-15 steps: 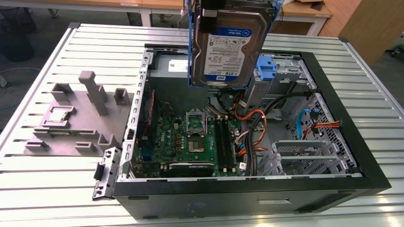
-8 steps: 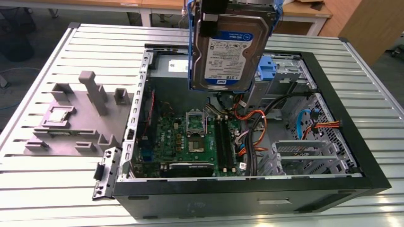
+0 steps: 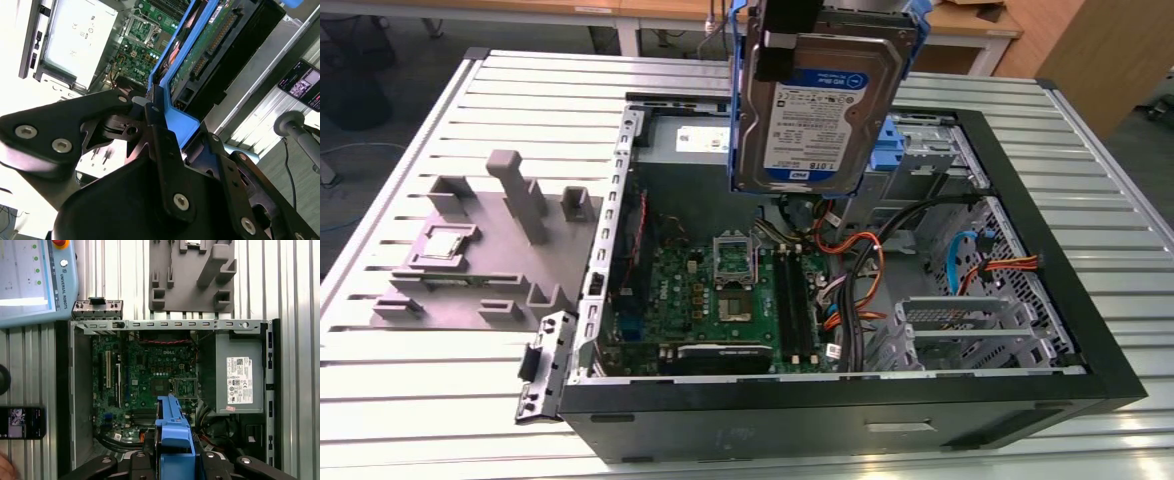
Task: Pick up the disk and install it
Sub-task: 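Insert the disk into the insertion slot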
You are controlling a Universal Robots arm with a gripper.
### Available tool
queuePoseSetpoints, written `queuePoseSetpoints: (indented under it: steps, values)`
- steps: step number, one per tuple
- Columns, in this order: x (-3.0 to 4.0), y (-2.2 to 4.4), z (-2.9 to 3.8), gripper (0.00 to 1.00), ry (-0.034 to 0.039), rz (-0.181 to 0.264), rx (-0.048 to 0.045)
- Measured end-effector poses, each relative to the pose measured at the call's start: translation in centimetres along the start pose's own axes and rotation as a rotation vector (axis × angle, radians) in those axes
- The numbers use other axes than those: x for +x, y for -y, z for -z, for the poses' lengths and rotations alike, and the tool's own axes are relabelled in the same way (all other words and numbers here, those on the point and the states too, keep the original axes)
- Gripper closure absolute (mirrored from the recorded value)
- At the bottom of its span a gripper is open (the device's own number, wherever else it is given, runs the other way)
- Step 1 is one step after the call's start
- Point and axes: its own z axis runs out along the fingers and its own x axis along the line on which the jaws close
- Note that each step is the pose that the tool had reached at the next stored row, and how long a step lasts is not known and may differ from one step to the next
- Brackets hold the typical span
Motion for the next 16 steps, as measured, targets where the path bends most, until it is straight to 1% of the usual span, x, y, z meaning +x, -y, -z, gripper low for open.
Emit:
queuePoseSetpoints:
  steps: [11,13,16]
  values:
    - [0.01,0.02,0.0,0.64,0.0,0.0,0.0]
    - [0.19,0.04,0.01,0.64,-0.0001,0.0,-0.0001]
    - [0.73,0.05,0.0,0.64,-0.0001,0.001,-0.0001]
